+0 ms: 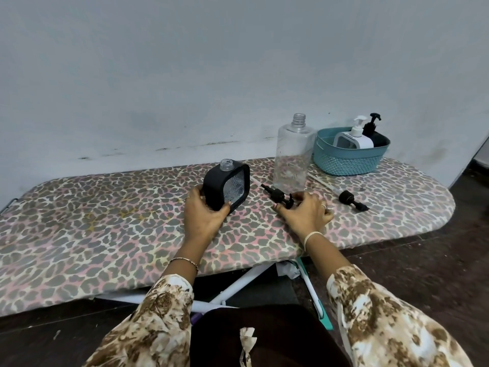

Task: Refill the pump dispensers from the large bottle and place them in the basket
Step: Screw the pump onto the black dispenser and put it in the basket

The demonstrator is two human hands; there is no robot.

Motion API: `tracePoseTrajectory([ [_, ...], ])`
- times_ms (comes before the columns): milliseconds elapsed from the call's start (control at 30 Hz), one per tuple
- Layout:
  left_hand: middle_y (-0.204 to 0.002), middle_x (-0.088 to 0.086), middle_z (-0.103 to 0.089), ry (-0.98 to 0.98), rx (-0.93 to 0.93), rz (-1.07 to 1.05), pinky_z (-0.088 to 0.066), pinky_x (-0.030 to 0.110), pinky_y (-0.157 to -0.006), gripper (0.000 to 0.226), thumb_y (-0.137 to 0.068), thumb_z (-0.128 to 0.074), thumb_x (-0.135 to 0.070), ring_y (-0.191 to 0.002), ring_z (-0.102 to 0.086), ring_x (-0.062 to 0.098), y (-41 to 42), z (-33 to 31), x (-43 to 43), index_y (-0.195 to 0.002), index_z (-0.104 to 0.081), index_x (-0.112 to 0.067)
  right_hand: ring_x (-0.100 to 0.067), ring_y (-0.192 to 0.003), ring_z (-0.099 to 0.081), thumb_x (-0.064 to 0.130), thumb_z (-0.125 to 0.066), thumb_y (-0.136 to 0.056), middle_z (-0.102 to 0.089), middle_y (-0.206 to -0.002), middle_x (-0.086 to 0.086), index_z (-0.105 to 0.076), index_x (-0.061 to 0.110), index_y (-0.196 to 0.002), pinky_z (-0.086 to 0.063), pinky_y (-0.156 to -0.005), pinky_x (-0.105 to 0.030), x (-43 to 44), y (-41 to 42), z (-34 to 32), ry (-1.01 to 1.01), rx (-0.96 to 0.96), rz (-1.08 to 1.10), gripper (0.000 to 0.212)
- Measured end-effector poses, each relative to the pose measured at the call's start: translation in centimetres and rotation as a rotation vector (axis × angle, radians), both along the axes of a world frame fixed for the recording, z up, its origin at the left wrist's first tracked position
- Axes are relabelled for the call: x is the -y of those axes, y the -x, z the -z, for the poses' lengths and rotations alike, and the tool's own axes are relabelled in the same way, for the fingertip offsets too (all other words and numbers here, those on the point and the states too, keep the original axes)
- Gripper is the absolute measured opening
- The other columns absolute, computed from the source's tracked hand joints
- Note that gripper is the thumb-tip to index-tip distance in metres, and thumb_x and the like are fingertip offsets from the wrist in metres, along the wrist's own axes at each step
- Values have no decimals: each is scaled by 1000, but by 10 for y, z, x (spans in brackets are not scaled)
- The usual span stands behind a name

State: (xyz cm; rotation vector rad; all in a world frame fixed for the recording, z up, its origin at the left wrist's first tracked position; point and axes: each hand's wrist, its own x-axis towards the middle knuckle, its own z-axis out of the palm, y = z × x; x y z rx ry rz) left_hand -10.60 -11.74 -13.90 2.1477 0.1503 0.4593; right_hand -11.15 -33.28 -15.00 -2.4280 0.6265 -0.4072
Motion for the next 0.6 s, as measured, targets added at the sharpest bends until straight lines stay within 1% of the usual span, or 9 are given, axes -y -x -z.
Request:
tracePoseTrajectory([
  [100, -129, 10, -54, 53, 3, 8, -49, 39, -100, 78, -70, -84, -29, -116, -56, 27, 2, -2, 0, -131, -38, -9, -22, -114, -51, 56, -71, -75, -64, -114, 1, -65, 26, -108, -26, -97, -42, -1, 1, -2, 27, -8, -4, 45],
  [200, -129, 10, -54, 86, -2, 30, -50, 38, -99, 77, -71, -83, -29, -115, -57, 27, 1, -2, -1, -130, -35, -14, -20, -105, -58, 49, -73, -77, -69, -103, 5, -66, 27, -101, -28, -96, -41, -1, 0, -1, 7, 66, -14, 33],
  [267, -131, 10, -53, 113, -20, 39, -49, 37, -100, 75, -74, -81, -28, -118, -56, 27, 1, -2, -1, -131, -34, -15, -20, -100, -62, 43, -74, -79, -70, -100, 5, -65, 26, -101, -39, -96, -42, 1, 0, 3, -103, 148, -45, 29],
  [333, -132, 8, -52, 163, -22, 81, -45, 32, -102, 68, -79, -77, -19, -120, -53, 22, 2, -2, 0, -131, -34, -13, -21, -95, -65, 35, -75, -81, -70, -99, 2, -62, 23, -99, -50, -88, -43, 3, 1, 5, -267, 250, -95, 25],
  [367, -133, 7, -51, 198, -25, 109, -43, 27, -102, 64, -81, -75, -14, -120, -52, 19, 3, -4, 0, -131, -34, -13, -21, -94, -65, 30, -74, -81, -69, -99, 2, -60, 22, -98, -52, -86, -43, 3, 2, 5, -329, 301, -111, 24],
  [433, -138, 7, -49, 268, -36, 153, -38, 23, -101, 60, -85, -69, -7, -124, -49, 17, 6, -6, 0, -134, -35, -13, -19, -94, -63, 23, -74, -83, -66, -99, 2, -56, 23, -98, -53, -88, -42, 2, 3, 3, -417, 384, -136, 24],
  [500, -143, 7, -46, 325, -50, 179, -38, 26, -104, 61, -86, -65, -3, -130, -45, 19, 6, -7, -1, -137, -35, -15, -18, -96, -63, 19, -73, -84, -65, -101, 2, -54, 22, -99, -52, -92, -42, 1, 3, 2, -477, 428, -173, 24],
  [600, -147, 7, -42, 363, -55, 204, -38, 36, -110, 60, -88, -61, 1, -136, -40, 22, 5, -6, -2, -140, -35, -16, -20, -100, -64, 19, -68, -88, -64, -106, 1, -51, 21, -105, -53, -92, -42, 1, 1, 2, -579, 447, -210, 24],
])
